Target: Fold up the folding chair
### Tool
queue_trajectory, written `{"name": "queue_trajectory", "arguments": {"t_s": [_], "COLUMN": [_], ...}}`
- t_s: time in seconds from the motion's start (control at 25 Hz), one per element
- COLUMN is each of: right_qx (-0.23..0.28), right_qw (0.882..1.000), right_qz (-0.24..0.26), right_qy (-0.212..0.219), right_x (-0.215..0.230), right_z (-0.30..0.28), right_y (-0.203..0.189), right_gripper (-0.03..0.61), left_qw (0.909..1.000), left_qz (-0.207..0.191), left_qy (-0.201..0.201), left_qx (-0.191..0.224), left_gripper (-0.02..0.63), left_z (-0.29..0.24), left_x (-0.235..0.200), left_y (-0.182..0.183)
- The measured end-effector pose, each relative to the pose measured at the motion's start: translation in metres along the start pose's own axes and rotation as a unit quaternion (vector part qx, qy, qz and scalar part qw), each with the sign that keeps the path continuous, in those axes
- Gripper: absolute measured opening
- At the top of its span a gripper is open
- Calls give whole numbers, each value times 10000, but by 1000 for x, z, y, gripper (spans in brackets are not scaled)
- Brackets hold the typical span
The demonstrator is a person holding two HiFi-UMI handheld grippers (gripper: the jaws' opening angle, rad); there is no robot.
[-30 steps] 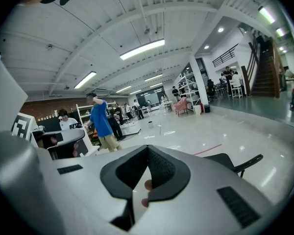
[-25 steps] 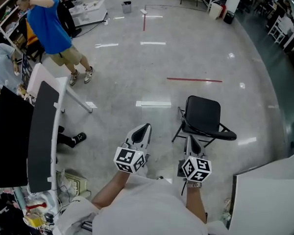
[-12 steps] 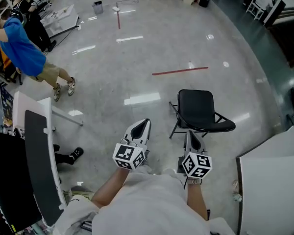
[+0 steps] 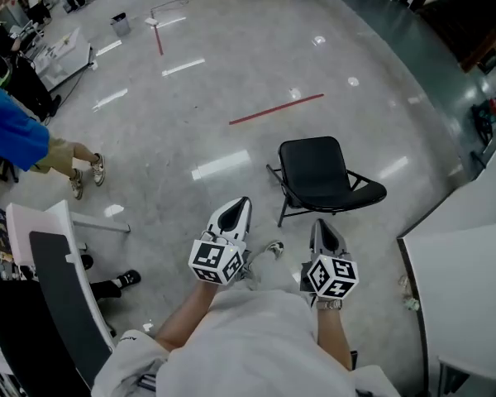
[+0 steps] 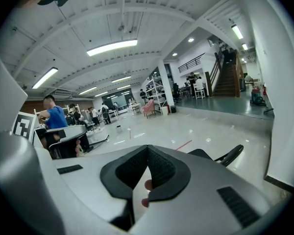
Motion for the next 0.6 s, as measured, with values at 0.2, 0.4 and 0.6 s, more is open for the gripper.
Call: {"name": "queue_trajectory", "arguments": {"t_s": [0.2,0.4,0.6], "right_qx": [-43,10,73], "right_qw": [9987,9979,9975], "right_qz": [-386,-530,-596], "right_qy": [-327,-375,-366], "right_x": [19,25,35], "right_z": [-20,-55,-86], "right_y": [2,20,37], "right_gripper": [5,5,5], "left_qw": [9994,9984,9975], "left_qz": [-28,-114,-261], "left_qy": [-247,-402,-476], "left_qx": [-221,-378,-445], "left_gripper": [12,12,12], "left_z": [-29,-63,-104], "left_x": [-6,-16,-31], "left_y": [0,11,24]}}
Point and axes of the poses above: the fingertips, and each gripper's own axes: z backward along the fingers, x to its right, y out of its top, the point moved 9 cm from there along z, backward along the fingers, and after that the axes turned 14 degrees about -y, right-handed, at the moved point
